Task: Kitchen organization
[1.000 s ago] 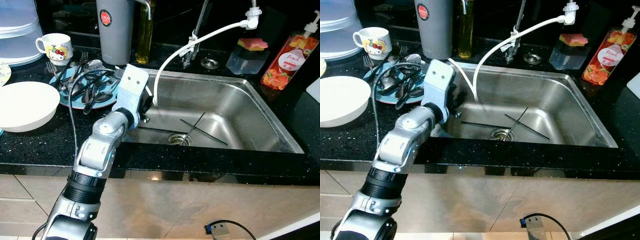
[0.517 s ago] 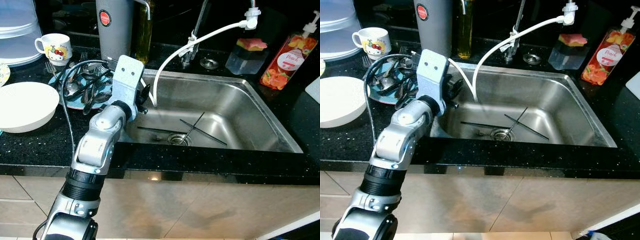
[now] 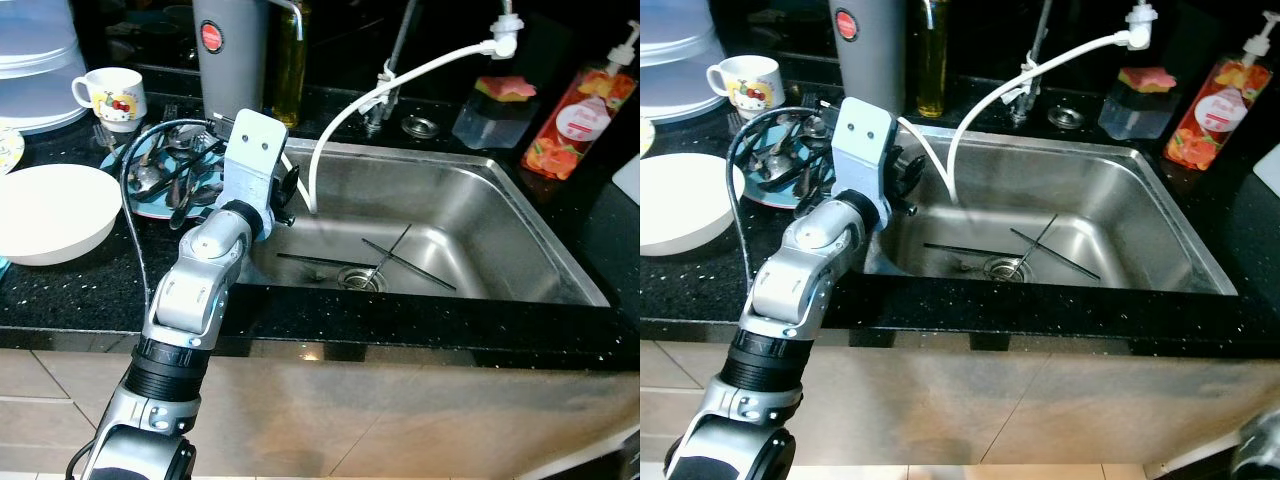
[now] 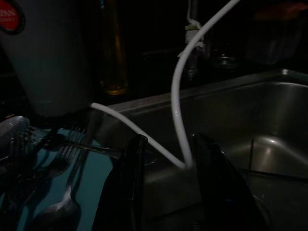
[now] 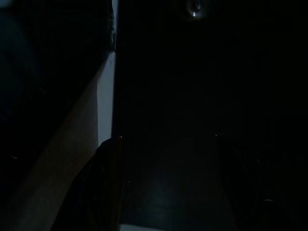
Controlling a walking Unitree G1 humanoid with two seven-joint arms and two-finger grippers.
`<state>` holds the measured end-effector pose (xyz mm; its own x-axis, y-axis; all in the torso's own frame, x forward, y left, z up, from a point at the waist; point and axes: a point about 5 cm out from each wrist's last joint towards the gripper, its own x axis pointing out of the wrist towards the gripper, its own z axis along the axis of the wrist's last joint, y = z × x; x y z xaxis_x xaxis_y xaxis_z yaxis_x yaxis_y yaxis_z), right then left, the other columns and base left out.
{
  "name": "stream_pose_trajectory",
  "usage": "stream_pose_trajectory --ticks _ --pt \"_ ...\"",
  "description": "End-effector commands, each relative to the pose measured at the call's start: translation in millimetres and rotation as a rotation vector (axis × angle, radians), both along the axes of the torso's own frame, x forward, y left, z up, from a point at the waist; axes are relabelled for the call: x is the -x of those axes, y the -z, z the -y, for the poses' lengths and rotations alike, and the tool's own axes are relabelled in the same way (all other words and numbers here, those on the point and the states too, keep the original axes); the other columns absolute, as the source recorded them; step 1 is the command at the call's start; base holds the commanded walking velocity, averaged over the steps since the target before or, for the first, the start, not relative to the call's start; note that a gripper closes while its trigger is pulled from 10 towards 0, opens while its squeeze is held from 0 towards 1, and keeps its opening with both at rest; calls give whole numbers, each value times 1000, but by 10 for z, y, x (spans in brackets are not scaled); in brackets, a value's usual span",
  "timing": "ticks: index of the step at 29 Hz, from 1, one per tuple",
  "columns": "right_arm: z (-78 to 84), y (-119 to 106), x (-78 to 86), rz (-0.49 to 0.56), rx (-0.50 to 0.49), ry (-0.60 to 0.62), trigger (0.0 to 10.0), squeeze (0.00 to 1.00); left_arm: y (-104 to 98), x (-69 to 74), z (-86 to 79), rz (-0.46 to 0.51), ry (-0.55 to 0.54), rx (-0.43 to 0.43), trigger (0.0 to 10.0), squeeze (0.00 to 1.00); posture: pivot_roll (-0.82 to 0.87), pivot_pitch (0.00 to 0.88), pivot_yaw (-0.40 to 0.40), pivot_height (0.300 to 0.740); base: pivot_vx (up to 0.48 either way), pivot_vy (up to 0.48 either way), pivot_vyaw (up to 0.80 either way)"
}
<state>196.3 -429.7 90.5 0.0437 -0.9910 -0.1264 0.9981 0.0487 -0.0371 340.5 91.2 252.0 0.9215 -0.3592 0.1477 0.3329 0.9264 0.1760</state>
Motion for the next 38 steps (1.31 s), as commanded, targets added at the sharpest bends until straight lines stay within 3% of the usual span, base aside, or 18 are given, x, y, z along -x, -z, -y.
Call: stream_pose_trajectory --ticks 1,3,4,5,6,9,10,12,13,14,18,19,21,22,25,26,29,38 --pt "32 -66 19 6 35 36 10000 0 28 -3 44 -9 15 -3 10000 0 193 56 -104 740 0 0 0" --pt "80 -347 -82 76 135 40 10000 0 28 -5 36 -8 13 -4 10000 0 195 55 -103 740 0 0 0" --pt "80 -347 -82 76 135 40 10000 0 28 -5 36 -8 13 -4 10000 0 195 55 -103 740 0 0 0" --pt "88 -580 -179 118 224 4 10000 0 25 -6 37 -7 14 -4 10000 0 194 57 -99 740 0 0 0" --pt "45 -942 -332 168 367 -63 10000 0 19 -7 40 -5 17 -4 10000 0 193 55 -96 740 0 0 0" --pt "-116 -1481 -553 229 574 -192 10000 0 14 -13 44 -2 20 -5 10000 0 189 55 -95 740 0 0 0" --pt "-116 -1481 -553 229 574 -192 10000 0 14 -13 44 -2 20 -5 10000 0 189 55 -95 740 0 0 0" --pt "-224 -1724 -659 263 648 -282 10000 0 11 -13 46 -2 21 -4 10000 0 188 55 -96 740 0 0 0" --pt "-393 -1928 -828 298 693 -458 10000 0 7 -13 44 -1 20 -3 10000 0 188 56 -97 740 0 0 0" --pt "-393 -1928 -828 298 693 -458 10000 0 7 -13 44 -1 20 -3 10000 0 188 56 -97 740 0 0 0" --pt "-837 -1991 -1151 340 632 -900 10000 0 -12 -11 2 10 -12 6 10000 0 187 59 -98 740 0 0 0" --pt "-837 -1991 -1151 340 632 -900 10000 0 -12 -11 2 10 -12 6 10000 0 187 59 -98 740 0 0 0" --pt "-1237 -1894 -1271 336 569 -1148 10000 0 -57 -22 -53 44 -58 -1 10000 0 185 61 -97 740 0 0 0" --pt "-1237 -1894 -1271 336 569 -1148 10000 0 -57 -22 -53 44 -58 -1 10000 0 185 61 -97 740 0 0 0" --pt "-1781 -1674 -1330 316 464 -1439 10000 0 -123 -12 -89 94 -95 -24 10000 0 190 64 -99 740 0 0 0" --pt "-1781 -1674 -1330 316 464 -1439 10000 0 -123 -12 -89 94 -95 -24 10000 0 190 64 -99 740 0 0 0" --pt "-2070 -1540 -1301 340 332 -1519 10000 0 -160 29 -145 123 -135 -32 10000 0 198 69 -97 740 0 0 0" --pt "-2306 -1517 -1169 400 222 -1516 10000 0 -50 169 -332 117 -238 -46 10000 0 201 75 -92 740 0 0 0"
